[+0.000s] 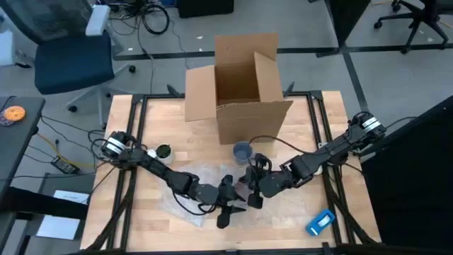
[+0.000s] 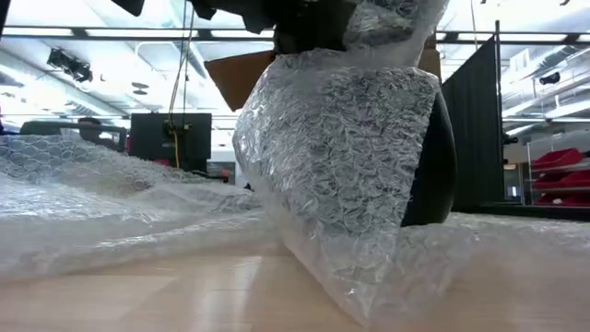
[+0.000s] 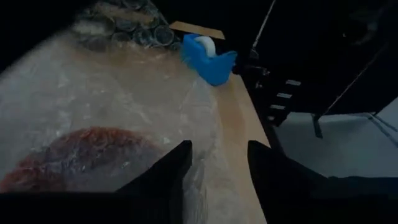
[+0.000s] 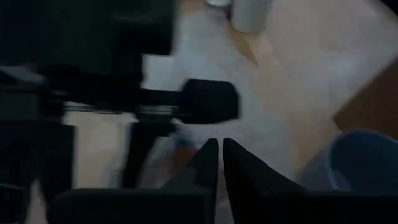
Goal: Wrap mug
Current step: Wrap the black mug with the top bubble wrap
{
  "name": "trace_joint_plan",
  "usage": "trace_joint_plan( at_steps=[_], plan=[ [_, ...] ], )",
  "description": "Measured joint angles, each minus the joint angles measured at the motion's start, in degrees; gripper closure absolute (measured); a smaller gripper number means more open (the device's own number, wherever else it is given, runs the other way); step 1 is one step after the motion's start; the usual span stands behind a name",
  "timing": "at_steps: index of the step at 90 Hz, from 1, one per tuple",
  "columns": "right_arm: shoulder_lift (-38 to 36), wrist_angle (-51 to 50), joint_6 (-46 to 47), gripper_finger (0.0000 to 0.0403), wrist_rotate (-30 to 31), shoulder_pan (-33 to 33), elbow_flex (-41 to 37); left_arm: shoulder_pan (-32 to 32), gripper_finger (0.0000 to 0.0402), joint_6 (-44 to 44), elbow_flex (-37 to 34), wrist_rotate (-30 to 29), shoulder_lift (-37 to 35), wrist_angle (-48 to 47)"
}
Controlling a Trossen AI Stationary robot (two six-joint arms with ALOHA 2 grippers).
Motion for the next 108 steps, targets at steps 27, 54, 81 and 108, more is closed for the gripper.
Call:
trace_joint_plan(
  at_steps=[27, 54, 81, 108],
  plan=[
    [0.0, -13.77, 11.75, 0.0403, 0.8, -0.85, 0.0, -0.96, 0.0264, 0.05, 0.0, 0.04, 0.0, -0.66],
    [-0.05, -17.85, 14.33, 0.0403, -4.72, -0.85, 0.02, -1.0, 0.0264, 0.07, 0.0, 0.2, 0.0, -0.7],
    [-0.17, -7.13, 2.42, 0.0403, 3.2, -1.21, 1.89, -1.0, 0.0264, 0.06, 0.0, 0.2, 0.0, -0.76],
    [4.47, -2.08, -1.62, 0.0403, -6.42, -5.12, -0.18, -0.99, 0.0264, -0.18, 0.02, 0.17, -0.04, -0.84]
  ],
)
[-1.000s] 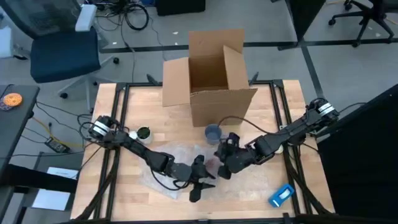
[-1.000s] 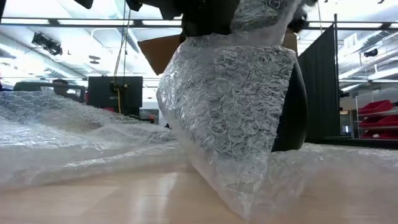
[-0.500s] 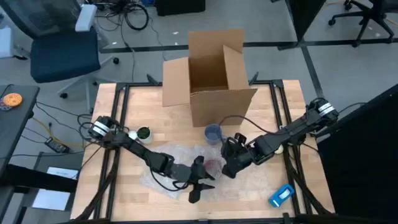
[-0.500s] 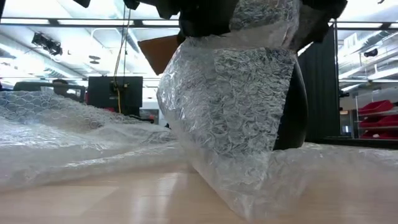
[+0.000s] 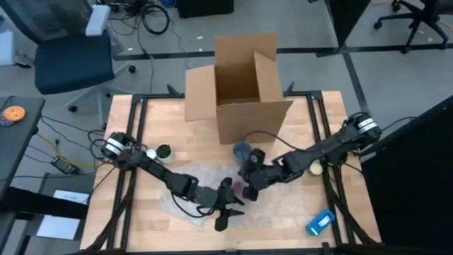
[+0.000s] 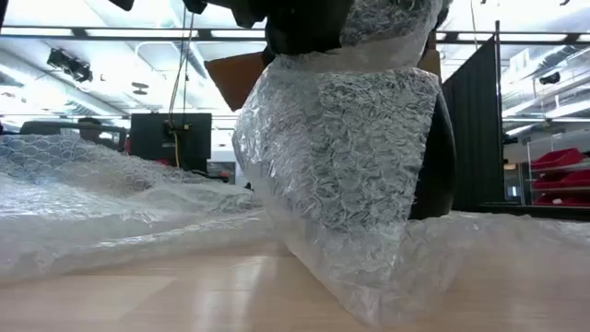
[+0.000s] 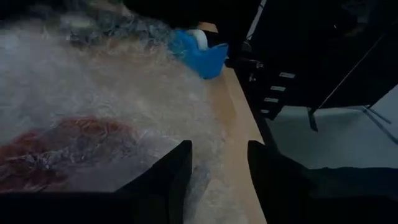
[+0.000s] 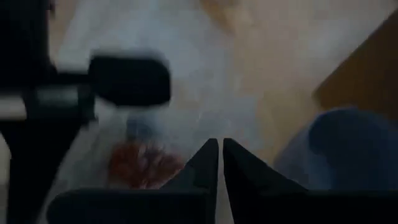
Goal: Wrap mug
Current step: Wrap the black mug with the top bubble wrap
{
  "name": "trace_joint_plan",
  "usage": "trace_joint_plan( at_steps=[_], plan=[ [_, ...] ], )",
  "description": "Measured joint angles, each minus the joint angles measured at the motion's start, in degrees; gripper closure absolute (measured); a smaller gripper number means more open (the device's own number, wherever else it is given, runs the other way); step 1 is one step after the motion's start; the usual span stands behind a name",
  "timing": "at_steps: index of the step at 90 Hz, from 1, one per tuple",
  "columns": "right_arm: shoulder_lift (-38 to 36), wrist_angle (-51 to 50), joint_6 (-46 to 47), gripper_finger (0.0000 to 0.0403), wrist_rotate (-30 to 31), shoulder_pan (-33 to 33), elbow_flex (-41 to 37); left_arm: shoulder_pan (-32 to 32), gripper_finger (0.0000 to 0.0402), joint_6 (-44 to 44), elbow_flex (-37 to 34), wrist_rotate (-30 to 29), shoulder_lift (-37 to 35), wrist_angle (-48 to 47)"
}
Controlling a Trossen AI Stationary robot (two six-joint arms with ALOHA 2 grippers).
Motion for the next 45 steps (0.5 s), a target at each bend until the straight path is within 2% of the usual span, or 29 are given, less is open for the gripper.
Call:
trace_joint_plan(
  at_steps=[31, 45],
  plan=[
    [0.6, -6.81, 5.04, 0.0403, -0.7, -1.21, 0.01, -0.08, 0.0264, -0.11, 0.0, -0.07, 0.0, -0.28],
    [0.63, -9.65, 6.25, 0.0403, -7.26, -1.33, 0.01, -0.1, 0.0264, -0.13, 0.0, -0.07, 0.0, -0.28]
  ],
)
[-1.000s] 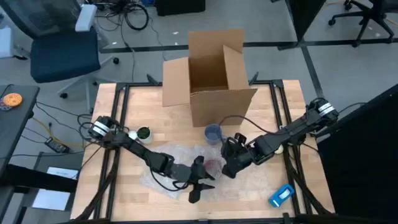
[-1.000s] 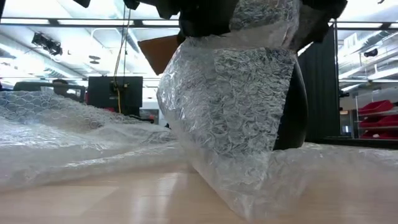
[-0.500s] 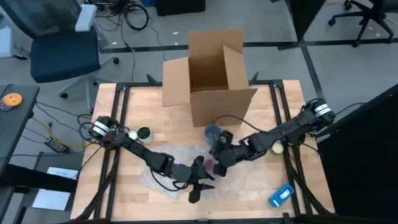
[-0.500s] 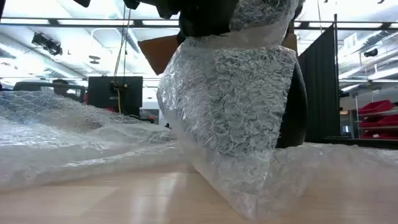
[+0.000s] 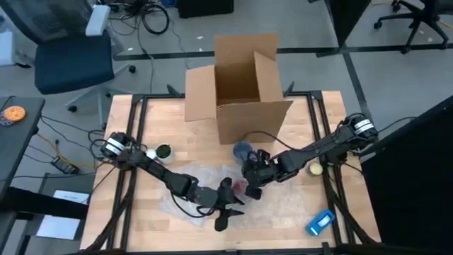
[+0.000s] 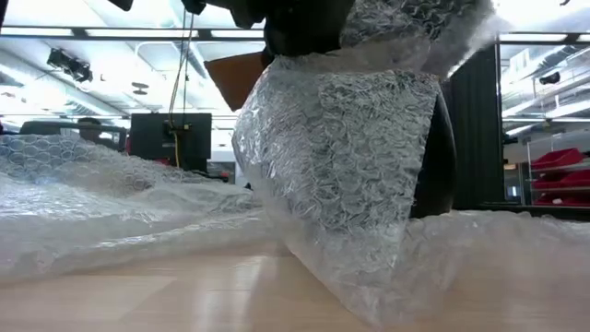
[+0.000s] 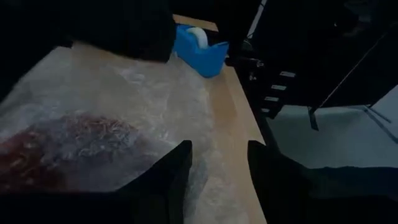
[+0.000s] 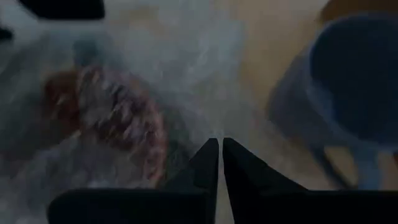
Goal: Wrap mug
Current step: Wrap the black mug with the top bubble wrap
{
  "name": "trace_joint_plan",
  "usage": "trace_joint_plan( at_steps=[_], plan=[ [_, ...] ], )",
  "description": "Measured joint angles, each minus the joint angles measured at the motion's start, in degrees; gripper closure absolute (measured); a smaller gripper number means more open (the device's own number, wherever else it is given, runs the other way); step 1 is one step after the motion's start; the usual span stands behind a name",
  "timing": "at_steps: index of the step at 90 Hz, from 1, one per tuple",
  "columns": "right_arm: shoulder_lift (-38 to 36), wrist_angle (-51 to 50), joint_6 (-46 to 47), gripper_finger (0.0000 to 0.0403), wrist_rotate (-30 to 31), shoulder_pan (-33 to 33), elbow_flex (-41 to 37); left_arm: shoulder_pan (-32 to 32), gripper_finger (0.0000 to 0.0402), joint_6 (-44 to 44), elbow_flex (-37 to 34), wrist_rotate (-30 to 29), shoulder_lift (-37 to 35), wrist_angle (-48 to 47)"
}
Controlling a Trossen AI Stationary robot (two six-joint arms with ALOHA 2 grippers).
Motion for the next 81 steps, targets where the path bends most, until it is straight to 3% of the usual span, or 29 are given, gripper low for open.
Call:
trace_joint_plan(
  at_steps=[50, 71, 81],
  plan=[
    [-0.79, -6.07, -0.04, 0.0403, -7.58, 2.75, 0.64, 0.02, 0.0264, -0.02, 0.0, 0.02, 0.0, 0.02],
    [-6.92, -5.63, 0.16, 0.0403, 3.15, 7.23, 1.84, 0.0, 0.0264, -0.02, 0.0, 0.02, 0.0, 0.02],
    [-7.77, -1.27, -1.58, 0.0403, 3.62, 8.66, 1.86, 0.0, 0.0264, -0.02, 0.0, 0.02, 0.0, 0.02]
  ],
)
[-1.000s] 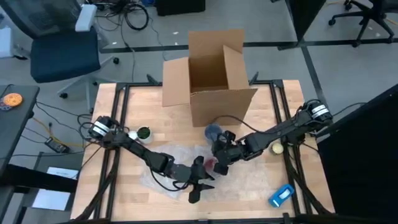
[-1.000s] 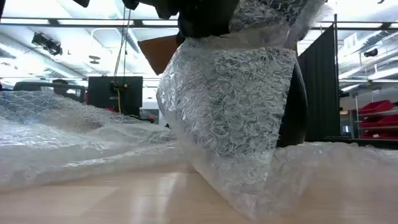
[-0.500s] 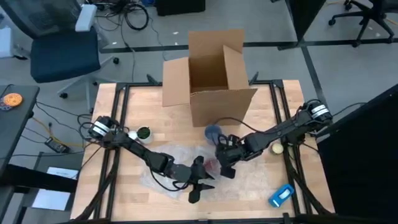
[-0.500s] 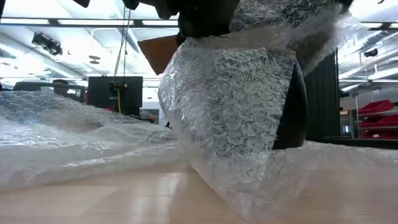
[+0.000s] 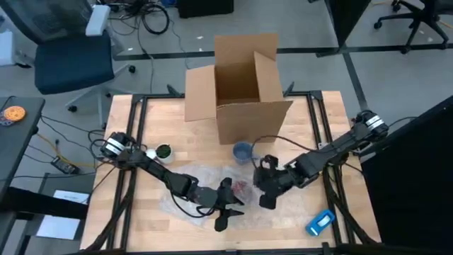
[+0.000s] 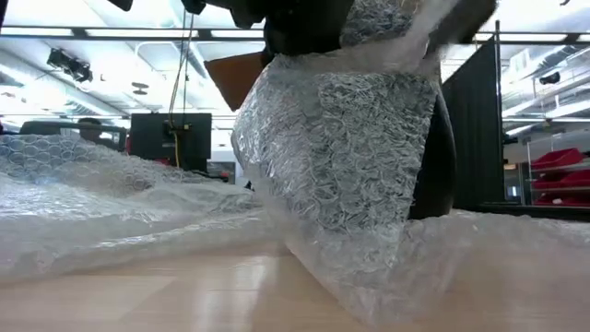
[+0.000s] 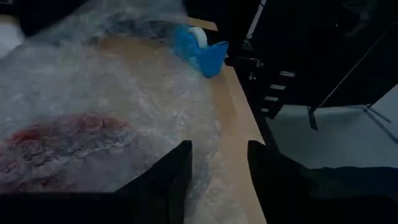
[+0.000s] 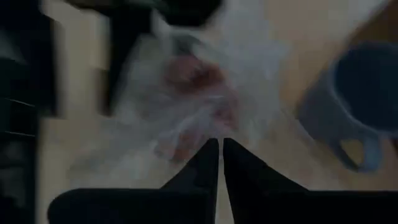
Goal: Wrap mug
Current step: Wrap the black mug with the top bubble wrap
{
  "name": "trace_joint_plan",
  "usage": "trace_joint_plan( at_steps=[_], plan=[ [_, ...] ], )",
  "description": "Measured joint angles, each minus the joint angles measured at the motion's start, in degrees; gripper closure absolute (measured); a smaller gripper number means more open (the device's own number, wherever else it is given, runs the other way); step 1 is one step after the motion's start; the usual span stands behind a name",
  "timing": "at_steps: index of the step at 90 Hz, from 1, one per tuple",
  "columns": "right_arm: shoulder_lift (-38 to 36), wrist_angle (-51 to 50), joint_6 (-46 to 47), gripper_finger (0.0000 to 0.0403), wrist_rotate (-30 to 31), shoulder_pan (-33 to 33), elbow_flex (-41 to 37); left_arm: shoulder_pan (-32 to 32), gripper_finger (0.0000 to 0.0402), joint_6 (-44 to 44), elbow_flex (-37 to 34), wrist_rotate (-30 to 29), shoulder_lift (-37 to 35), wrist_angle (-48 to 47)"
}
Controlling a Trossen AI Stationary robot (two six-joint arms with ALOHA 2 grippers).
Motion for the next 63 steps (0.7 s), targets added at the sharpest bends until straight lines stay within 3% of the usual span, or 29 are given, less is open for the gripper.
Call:
trace_joint_plan(
  at_steps=[26, 63],
  plan=[
    [4.51, 2.24, -1.37, 0.0403, -8.91, -1.76, -0.07, 0.0, 0.0264, 0.0, 0.0, 0.0, 0.0, 0.07],
    [6.18, 6.21, -3.41, 0.0403, -9.36, -4.41, -0.07, 0.73, 0.0264, 1.57, 0.0, 0.2, 0.0, 0.07]
  ],
)
